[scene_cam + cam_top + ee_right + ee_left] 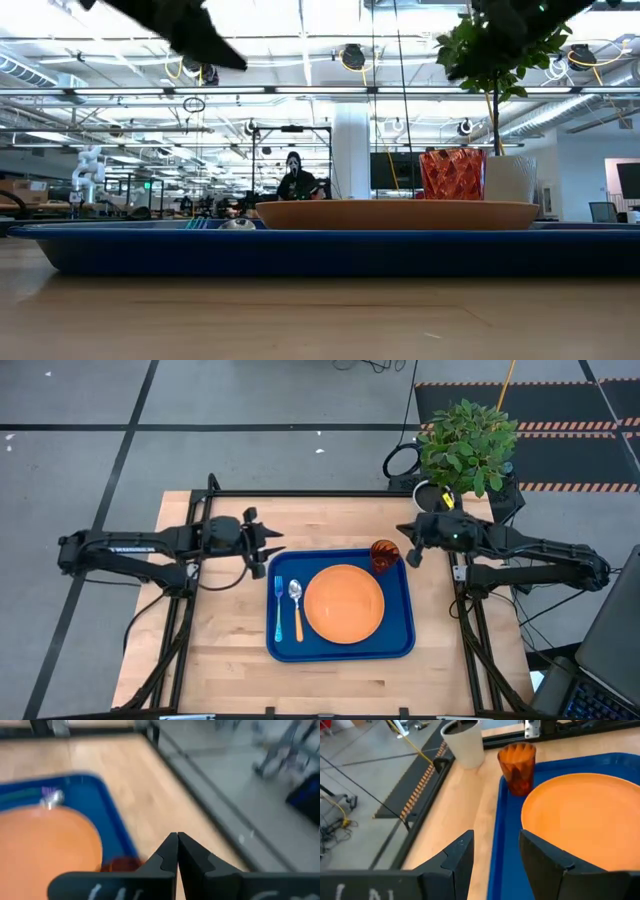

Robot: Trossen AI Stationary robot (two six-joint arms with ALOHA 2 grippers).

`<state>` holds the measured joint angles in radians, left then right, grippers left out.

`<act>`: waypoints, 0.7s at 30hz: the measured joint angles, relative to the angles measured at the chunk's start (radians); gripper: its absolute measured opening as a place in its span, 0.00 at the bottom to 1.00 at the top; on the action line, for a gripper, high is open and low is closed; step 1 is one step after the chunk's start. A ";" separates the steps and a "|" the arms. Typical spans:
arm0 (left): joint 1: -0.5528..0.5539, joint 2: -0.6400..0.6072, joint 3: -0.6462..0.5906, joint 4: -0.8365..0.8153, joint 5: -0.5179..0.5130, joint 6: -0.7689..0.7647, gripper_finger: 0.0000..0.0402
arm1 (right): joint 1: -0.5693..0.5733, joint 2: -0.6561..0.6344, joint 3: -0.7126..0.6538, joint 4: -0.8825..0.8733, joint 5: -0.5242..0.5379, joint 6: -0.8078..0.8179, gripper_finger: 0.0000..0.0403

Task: Pick and place plate/cup/fork/spoon on tray
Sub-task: Adjust the blue tray

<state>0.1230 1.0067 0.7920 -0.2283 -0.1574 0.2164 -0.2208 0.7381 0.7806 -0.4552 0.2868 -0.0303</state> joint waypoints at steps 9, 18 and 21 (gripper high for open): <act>-0.022 -0.126 -0.199 0.137 0.003 -0.109 0.40 | 0.000 -0.004 -0.004 -0.305 -0.018 0.195 0.00; -0.047 -0.140 -0.210 -0.060 0.003 -0.264 0.40 | 0.000 0.035 -0.029 -0.575 -0.224 0.393 0.00; -0.047 -0.122 -0.211 -0.166 0.003 -0.316 0.40 | 0.001 0.055 -0.088 -0.557 -0.287 0.382 0.00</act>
<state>0.0761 0.8848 0.5812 -0.3938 -0.1546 -0.0996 -0.2195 0.7931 0.6927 -1.0121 0.0000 0.3521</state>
